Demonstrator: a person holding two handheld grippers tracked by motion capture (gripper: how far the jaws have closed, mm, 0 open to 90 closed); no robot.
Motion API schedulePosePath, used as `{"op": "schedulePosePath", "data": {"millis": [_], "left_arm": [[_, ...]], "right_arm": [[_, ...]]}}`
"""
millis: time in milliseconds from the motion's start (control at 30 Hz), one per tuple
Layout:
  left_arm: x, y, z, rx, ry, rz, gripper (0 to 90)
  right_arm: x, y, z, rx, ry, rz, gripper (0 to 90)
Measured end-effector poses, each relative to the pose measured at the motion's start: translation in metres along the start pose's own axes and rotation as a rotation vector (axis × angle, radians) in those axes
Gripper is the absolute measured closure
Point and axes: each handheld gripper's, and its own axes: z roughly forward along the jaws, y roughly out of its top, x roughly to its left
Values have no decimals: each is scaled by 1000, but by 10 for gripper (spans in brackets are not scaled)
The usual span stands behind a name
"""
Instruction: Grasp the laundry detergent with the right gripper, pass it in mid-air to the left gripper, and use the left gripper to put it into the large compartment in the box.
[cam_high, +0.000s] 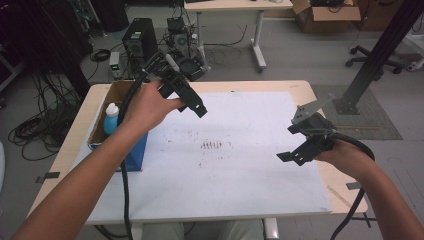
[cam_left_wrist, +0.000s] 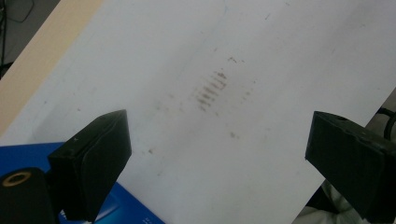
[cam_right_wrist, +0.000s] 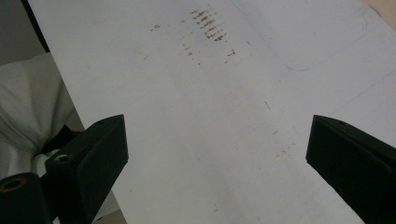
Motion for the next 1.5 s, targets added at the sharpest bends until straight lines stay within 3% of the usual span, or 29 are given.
{"op": "schedulePosePath", "data": {"millis": [467, 767, 1167, 1500], "left_arm": [[-11, 22, 27, 21, -42, 134, 71], [-10, 31, 38, 40, -64, 172, 71], [-4, 30, 49, 65, -55, 215, 72], [0, 34, 51, 48, -80, 233, 71]], "right_arm": [[-1, 3, 4, 11, 4, 6, 51], [0, 3, 5, 15, 3, 8, 51], [0, 6, 9, 27, 10, 6, 51], [1, 10, 14, 33, 21, 2, 51]]}}
